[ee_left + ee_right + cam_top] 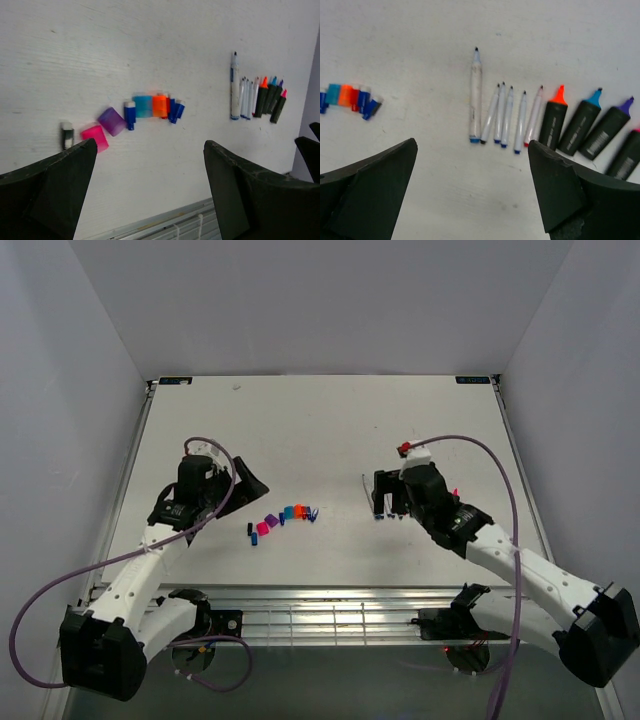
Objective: Open the pen caps
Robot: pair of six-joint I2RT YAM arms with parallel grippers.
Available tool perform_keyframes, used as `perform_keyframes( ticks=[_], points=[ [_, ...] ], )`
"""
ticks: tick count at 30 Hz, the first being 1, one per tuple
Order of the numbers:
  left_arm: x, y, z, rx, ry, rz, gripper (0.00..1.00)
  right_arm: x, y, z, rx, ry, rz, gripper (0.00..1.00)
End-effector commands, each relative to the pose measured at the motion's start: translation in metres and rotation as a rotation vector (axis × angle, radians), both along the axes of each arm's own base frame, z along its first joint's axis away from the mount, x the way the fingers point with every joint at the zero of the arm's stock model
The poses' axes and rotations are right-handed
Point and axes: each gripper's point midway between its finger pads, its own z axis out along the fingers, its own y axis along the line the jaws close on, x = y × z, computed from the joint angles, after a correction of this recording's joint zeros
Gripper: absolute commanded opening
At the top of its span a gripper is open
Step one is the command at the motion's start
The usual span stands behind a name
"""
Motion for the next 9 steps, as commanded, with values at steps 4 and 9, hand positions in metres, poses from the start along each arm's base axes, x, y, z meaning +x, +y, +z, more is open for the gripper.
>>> perform_keyframes(
  ticks=[4,9],
  points=[
    [-0.019,-0.086,0.007,-0.141,-0.066,-0.268,0.98,-0.059,-0.057,-0.051,-0.004,0.162,-0.162,0.94],
    [-0.029,-0.120,0.010,-0.248,-0.114,-0.377,0.98,-0.086,-0.033,-0.050,0.248,0.195,-0.077,0.90]
  ],
)
